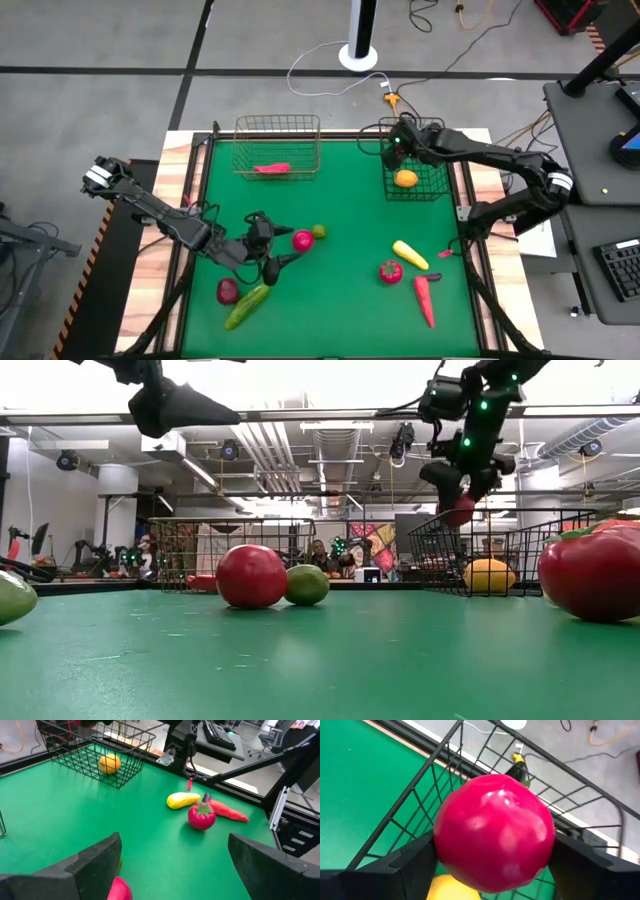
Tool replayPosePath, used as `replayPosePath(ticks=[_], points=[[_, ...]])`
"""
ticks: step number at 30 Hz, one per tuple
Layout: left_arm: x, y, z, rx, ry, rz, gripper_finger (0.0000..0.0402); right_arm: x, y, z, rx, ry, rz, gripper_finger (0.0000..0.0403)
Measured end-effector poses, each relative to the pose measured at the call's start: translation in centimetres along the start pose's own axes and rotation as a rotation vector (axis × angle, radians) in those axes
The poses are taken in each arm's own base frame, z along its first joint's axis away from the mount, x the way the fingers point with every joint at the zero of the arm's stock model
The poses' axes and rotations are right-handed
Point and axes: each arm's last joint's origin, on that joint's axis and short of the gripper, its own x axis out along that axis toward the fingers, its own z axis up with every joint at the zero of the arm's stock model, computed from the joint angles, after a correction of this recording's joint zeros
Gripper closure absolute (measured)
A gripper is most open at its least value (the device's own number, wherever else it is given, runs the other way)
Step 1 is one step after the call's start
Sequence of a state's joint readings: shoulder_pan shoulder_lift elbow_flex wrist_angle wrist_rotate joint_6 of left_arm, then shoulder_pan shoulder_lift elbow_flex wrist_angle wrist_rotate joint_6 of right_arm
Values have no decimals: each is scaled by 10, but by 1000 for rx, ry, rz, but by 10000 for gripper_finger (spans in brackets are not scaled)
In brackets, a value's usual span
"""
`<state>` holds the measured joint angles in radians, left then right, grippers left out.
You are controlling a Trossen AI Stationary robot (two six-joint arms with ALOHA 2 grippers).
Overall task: Sort produce into baskets
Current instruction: Put the left tomato into the black wire basket, then put the lime into the black wire basket
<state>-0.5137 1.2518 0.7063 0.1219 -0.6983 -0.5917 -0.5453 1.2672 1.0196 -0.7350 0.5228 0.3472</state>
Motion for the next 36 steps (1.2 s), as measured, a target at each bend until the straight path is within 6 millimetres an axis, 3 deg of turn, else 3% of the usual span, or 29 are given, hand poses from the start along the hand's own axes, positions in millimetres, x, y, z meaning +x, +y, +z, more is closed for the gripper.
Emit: replayPosePath(ticks=[9, 31, 36], points=[[0, 0, 0, -2, 0, 1, 55, 14, 1, -14, -7, -6, 0, 60], [1, 0, -1, 1, -9, 19, 55, 12, 7, -9, -36, -9, 170, 48], [1, 0, -1, 1, -8, 19, 55, 5, 5, -4, -21, -39, 184, 48]])
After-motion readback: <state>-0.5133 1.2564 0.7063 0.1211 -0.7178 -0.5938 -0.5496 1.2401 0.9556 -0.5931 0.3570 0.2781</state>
